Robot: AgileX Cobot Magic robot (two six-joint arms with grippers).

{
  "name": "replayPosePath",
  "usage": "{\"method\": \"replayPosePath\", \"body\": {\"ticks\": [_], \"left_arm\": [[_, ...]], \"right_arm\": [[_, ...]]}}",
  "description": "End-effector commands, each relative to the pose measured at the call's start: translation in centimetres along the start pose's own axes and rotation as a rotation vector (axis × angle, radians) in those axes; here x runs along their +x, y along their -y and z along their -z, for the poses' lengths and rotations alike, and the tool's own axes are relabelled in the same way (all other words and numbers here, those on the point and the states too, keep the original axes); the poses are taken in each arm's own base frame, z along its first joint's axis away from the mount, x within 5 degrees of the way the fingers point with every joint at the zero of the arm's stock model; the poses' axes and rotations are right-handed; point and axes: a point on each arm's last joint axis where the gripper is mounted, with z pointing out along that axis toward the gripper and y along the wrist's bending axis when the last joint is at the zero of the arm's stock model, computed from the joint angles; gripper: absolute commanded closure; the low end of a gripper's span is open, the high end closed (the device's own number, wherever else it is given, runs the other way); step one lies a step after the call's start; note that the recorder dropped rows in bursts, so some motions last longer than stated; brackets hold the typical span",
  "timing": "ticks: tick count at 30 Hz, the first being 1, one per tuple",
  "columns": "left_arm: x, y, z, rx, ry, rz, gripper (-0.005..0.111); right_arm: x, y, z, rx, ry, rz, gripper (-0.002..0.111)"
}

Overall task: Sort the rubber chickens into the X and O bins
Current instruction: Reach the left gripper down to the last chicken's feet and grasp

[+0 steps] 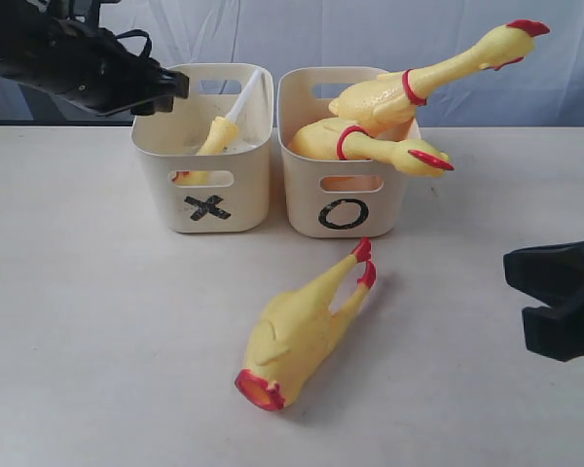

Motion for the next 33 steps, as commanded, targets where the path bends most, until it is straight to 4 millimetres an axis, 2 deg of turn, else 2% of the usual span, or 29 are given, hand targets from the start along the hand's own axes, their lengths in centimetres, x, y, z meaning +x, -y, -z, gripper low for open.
{"method": "replayPosePath", "body": {"ticks": [1, 6, 11, 15, 18, 25, 33], "left_arm": [[0.7, 0.5, 2.1, 0.036, -0.126, -0.023, 0.062], [1.9, 2.2, 3.8, 0.142, -0.27, -0.098, 0.062], [4.3, 5.4, 5.1, 0.371, -0.433, -0.153, 0.062], [6.1, 8.1, 5.3, 0.529, -0.491, -0.179, 0.062], [7.0, 9.7, 4.8, 0.573, -0.45, -0.213, 0.062], [8.0, 12.3, 3.5, 0.504, -0.268, -0.246, 0.062], [7.8, 14.4, 3.3, 0.472, -0.117, -0.271, 0.062]], "right_arm": [[0.0, 0.1, 0.0, 0.003, 0.016, 0.012, 0.109], [0.0, 0.1, 0.0, 0.002, 0.019, 0.011, 0.109], [0.0, 0.1, 0.0, 0.003, 0.02, 0.014, 0.109], [0.0, 0.1, 0.0, 0.003, 0.02, 0.014, 0.109], [0.0, 0.1, 0.0, 0.003, 0.02, 0.014, 0.109], [0.0, 0.1, 0.0, 0.003, 0.02, 0.014, 0.109], [-0.1, 0.0, 0.0, -0.001, 0.023, 0.01, 0.109]]}}
